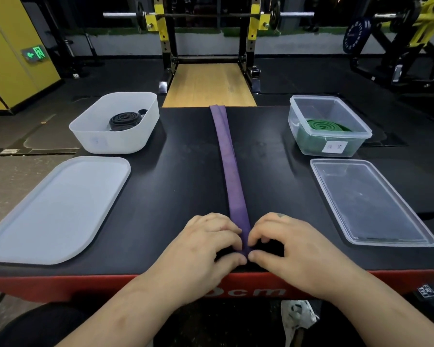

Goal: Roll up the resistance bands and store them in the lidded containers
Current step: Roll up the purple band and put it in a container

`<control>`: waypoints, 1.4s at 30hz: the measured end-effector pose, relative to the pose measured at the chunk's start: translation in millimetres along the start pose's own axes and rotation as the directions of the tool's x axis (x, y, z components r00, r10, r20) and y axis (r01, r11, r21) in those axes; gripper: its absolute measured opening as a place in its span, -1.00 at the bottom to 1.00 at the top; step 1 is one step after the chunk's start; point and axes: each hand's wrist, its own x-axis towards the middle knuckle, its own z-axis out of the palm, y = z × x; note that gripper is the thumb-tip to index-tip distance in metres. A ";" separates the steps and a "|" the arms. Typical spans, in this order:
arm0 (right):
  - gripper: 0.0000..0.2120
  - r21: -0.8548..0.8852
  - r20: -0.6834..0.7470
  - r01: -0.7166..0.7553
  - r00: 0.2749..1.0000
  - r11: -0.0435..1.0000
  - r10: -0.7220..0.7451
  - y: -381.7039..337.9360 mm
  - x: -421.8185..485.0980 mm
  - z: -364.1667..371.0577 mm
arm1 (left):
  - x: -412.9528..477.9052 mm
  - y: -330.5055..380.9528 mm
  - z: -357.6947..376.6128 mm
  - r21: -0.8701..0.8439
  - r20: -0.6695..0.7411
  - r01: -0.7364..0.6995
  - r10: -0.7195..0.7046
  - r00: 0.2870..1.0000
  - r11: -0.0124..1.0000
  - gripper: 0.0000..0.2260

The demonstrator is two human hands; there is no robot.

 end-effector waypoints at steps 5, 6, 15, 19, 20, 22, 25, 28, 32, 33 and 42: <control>-0.83 -0.013 0.035 -0.024 0.999 1.000 0.024 0.9 3.2 6.0 | 1.5 -0.5 0.5 -0.001 0.000 0.008 -0.008 1.000 1.000 -0.80; -0.87 -0.014 0.032 -0.026 0.999 1.000 0.026 1.2 4.3 6.5 | 1.6 0.0 0.6 -0.001 -0.004 0.006 -0.006 1.000 1.000 -0.80; -0.91 0.067 0.030 -0.037 0.999 0.997 0.035 0.1 16.6 4.4 | 5.0 4.3 -4.5 -0.036 -0.032 0.034 -0.035 0.999 0.999 -0.94; -0.94 0.098 -0.011 -0.066 0.998 0.993 0.067 1.0 16.6 5.5 | 8.1 6.5 -2.1 -0.068 -0.022 0.107 -0.109 0.994 0.992 -0.90; -0.97 0.119 -0.027 -0.073 0.997 0.990 0.076 0.5 16.2 5.4 | 9.0 6.4 -1.7 -0.073 -0.019 0.123 -0.125 0.992 0.990 -0.89; -0.93 0.156 -0.055 -0.079 0.995 0.985 0.088 -1.5 15.9 5.3 | 11.3 6.4 -1.6 -0.069 -0.018 0.139 -0.140 0.990 0.988 -0.88; -0.89 0.166 -0.068 -0.087 0.993 0.982 0.099 0.6 18.3 6.2 | 12.9 7.2 -0.9 -0.037 -0.048 0.122 -0.124 0.991 0.992 -0.93; -0.87 0.174 -0.057 -0.117 0.990 0.978 0.128 3.1 18.8 7.1 | 9.1 9.3 -0.8 -0.028 -0.079 0.074 -0.076 0.994 0.997 -0.95; -0.86 0.133 -0.058 -0.092 0.993 0.987 0.101 3.6 21.0 9.2 | 4.1 6.5 1.3 0.026 -0.039 0.001 0.000 0.999 1.000 -0.91; -0.85 0.116 -0.061 -0.081 0.994 0.990 0.089 3.7 21.1 9.1 | 4.5 5.0 2.0 0.034 -0.036 0.006 -0.005 0.999 0.999 -0.89; -0.80 0.058 -0.047 -0.017 0.999 0.998 0.019 5.3 10.5 4.3 | 14.0 -3.2 5.3 -0.005 -0.055 0.019 -0.019 0.998 1.000 -0.81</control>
